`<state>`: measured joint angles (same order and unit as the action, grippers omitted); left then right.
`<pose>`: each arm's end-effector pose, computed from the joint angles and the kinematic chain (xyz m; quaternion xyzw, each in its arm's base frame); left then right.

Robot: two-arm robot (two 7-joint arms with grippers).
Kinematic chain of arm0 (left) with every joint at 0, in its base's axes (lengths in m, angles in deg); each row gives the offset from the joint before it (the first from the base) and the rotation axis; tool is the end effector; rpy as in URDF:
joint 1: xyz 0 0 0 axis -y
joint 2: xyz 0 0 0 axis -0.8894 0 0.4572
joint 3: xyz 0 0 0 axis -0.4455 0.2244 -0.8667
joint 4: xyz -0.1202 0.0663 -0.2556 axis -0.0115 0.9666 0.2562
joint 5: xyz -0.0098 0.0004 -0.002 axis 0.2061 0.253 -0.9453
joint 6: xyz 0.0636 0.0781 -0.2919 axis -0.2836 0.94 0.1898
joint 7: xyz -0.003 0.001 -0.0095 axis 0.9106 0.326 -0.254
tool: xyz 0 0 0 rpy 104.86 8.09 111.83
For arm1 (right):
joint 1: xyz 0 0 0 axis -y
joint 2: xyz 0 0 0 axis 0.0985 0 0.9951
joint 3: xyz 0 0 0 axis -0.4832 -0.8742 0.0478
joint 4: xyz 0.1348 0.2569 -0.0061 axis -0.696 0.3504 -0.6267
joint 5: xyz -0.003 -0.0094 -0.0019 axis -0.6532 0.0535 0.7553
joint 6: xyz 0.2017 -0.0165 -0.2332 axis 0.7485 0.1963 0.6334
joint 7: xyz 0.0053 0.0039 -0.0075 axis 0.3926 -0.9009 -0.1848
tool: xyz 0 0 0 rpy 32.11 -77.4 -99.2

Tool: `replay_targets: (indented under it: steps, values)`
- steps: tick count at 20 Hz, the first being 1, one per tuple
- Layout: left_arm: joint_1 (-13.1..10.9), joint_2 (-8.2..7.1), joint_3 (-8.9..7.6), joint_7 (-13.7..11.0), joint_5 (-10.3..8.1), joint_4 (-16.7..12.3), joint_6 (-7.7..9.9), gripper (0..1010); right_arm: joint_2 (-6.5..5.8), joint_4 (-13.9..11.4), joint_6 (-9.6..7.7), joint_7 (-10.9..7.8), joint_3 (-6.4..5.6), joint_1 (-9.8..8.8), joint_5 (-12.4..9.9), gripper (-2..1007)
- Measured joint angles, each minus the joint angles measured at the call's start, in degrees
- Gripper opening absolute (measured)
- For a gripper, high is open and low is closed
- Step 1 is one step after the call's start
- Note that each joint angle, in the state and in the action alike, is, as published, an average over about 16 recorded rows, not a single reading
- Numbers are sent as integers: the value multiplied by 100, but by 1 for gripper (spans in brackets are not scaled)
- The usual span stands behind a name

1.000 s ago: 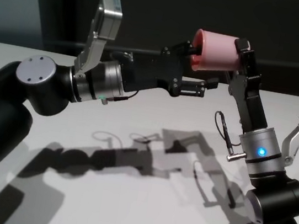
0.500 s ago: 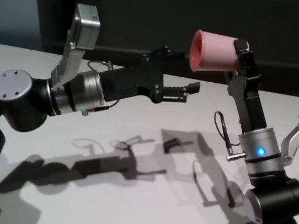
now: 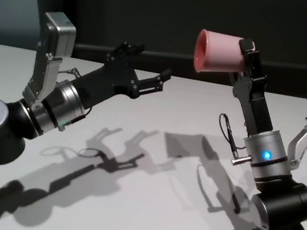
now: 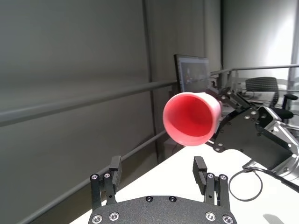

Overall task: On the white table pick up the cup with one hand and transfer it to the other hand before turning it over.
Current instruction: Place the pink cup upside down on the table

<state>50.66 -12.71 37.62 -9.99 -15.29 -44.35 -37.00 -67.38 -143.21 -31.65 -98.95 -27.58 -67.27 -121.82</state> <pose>0.4076 -0.0003 -0.2339 -0.0392 -0.0637 0.3158 0.9459 0.4030 0.0412 -0.3058 0.5183 0.3770 -0.2220 0.7348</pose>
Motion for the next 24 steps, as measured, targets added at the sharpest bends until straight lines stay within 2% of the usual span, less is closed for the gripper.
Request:
replay_targets:
  steps: [4,7,13,18,24]
  values:
    - [-364,48,-198,705,237,-240,-5,1003,0,0,0,0,0,0,0,756]
    - [-604,143,-321,1195,435,-353,-39,1003,0,0,0,0,0,0,0,756]
    - [-1007,379,-503,1993,802,-491,-98,1003,0,0,0,1,0,0,0,756]
    - [-1308,543,-632,2474,1036,-596,-117,1003,0,0,0,1,1,0,0,756]
    - [-1643,678,-795,2811,1173,-708,-190,1003,0,0,0,1,1,0,0,756]
